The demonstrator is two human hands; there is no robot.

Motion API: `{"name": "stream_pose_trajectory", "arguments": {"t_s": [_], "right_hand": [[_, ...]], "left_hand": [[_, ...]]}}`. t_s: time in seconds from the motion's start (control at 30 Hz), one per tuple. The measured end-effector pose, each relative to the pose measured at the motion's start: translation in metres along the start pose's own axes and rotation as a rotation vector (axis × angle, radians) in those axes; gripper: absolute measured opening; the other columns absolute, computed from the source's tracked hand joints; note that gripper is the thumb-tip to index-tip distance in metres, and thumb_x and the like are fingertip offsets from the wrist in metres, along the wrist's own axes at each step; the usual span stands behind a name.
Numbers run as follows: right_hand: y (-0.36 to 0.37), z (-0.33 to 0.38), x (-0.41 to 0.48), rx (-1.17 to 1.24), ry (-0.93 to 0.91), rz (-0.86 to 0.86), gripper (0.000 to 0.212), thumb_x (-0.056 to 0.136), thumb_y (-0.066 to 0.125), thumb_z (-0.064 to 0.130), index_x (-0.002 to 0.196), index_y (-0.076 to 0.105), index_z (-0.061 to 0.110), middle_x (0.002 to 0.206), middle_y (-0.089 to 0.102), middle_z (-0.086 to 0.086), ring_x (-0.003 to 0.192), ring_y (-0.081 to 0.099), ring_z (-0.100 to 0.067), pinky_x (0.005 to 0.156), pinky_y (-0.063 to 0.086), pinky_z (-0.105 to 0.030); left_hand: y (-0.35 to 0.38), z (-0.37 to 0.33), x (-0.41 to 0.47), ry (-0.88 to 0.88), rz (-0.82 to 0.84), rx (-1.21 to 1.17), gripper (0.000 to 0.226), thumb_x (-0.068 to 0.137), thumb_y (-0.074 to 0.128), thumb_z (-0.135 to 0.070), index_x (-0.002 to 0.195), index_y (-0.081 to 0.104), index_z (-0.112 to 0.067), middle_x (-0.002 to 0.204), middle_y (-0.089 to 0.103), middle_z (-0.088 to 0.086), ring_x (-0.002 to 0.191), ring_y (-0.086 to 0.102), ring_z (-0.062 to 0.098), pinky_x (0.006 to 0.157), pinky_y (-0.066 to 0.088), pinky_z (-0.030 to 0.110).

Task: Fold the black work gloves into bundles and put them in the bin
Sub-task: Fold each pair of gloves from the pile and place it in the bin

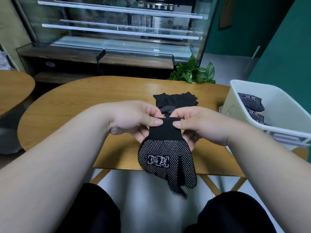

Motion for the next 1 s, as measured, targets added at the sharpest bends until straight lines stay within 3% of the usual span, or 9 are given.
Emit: {"name": "stream_pose_trajectory", "arguments": {"t_s": [0.17,0.23,0.33,0.47,0.57,0.67,0.77,0.87,1.0], "right_hand": [[-0.024,-0.001,0.029,-0.15,0.008,-0.164,0.016,0.105,0.047,0.011,0.102,0.062,0.011,0.079,0.066,-0.008,0.07,0.061,-0.024,0.069,0.057,-0.045],[-0.033,0.004,0.043,-0.145,-0.002,-0.228,0.016,0.104,0.047,0.012,0.099,0.062,0.014,0.072,0.059,-0.005,0.064,0.058,-0.016,0.06,0.056,-0.035],[-0.051,0.011,0.059,-0.186,-0.035,-0.366,0.016,0.103,0.05,0.016,0.094,0.062,0.022,0.059,0.052,0.003,0.042,0.045,-0.006,0.043,0.037,-0.021],[-0.06,0.003,0.066,-0.357,-0.157,-0.49,0.017,0.1,0.055,0.018,0.094,0.065,0.031,0.054,0.059,0.02,0.044,0.051,0.0,0.043,0.034,-0.014],[-0.044,-0.022,0.058,-0.552,-0.222,-0.502,0.025,0.096,0.06,0.02,0.098,0.065,0.044,0.094,0.065,0.02,0.083,0.057,0.002,0.073,0.043,-0.013],[-0.014,-0.067,0.048,-0.667,-0.291,-0.345,0.024,0.093,0.062,0.016,0.106,0.072,0.034,0.106,0.061,0.015,0.099,0.053,0.0,0.093,0.042,-0.022],[0.017,-0.108,0.036,-0.713,-0.319,-0.241,0.022,0.089,0.059,0.023,0.105,0.073,0.03,0.105,0.062,0.015,0.103,0.052,-0.002,0.095,0.041,-0.021],[0.032,-0.13,0.027,-0.736,-0.296,-0.252,0.026,0.089,0.056,0.029,0.109,0.071,0.034,0.107,0.059,0.02,0.109,0.048,0.0,0.093,0.039,-0.019],[0.041,-0.14,0.021,-0.829,-0.338,-0.317,0.029,0.087,0.052,0.033,0.11,0.07,0.037,0.111,0.057,0.021,0.114,0.051,-0.007,0.096,0.045,-0.035]], "left_hand": [[-0.025,-0.01,0.029,0.035,-0.245,0.164,0.015,0.1,0.055,-0.012,0.087,0.061,-0.015,0.071,0.063,0.003,0.058,0.059,0.014,0.058,0.057,0.029],[-0.038,-0.017,0.041,0.073,-0.351,0.209,0.014,0.098,0.059,-0.012,0.085,0.062,-0.016,0.075,0.064,0.004,0.065,0.06,0.018,0.069,0.058,0.035],[-0.055,-0.029,0.057,0.171,-0.501,0.326,0.013,0.093,0.067,-0.017,0.081,0.065,-0.019,0.076,0.066,0.0,0.071,0.061,0.015,0.08,0.058,0.04],[-0.057,-0.028,0.063,0.266,-0.656,0.539,0.005,0.088,0.072,-0.027,0.086,0.068,-0.026,0.079,0.068,-0.01,0.069,0.058,0.008,0.068,0.046,0.024],[-0.035,0.005,0.057,0.29,-0.594,0.57,0.009,0.085,0.075,-0.027,0.085,0.067,-0.03,0.078,0.066,-0.016,0.071,0.058,0.0,0.07,0.044,0.019],[-0.004,0.053,0.051,0.31,-0.454,0.67,0.018,0.082,0.078,-0.023,0.086,0.064,-0.033,0.082,0.059,-0.019,0.077,0.052,-0.011,0.069,0.035,0.006],[0.024,0.098,0.046,0.344,-0.351,0.71,0.015,0.079,0.076,-0.026,0.091,0.066,-0.028,0.086,0.056,-0.021,0.083,0.05,-0.014,0.074,0.037,0.008],[0.038,0.122,0.043,0.39,-0.363,0.706,0.017,0.076,0.069,-0.036,0.092,0.064,-0.031,0.095,0.063,-0.017,0.093,0.058,0.001,0.083,0.049,0.031],[0.047,0.125,0.038,0.416,-0.429,0.792,0.019,0.076,0.064,-0.042,0.093,0.063,-0.033,0.099,0.064,-0.017,0.096,0.059,0.006,0.087,0.047,0.037]]}}
Point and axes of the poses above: each hand's wrist, its own x-axis towards the middle knuckle, its own y-axis out of the palm, z = x × y, the point moved 3 cm from there along x, towards the middle knuckle
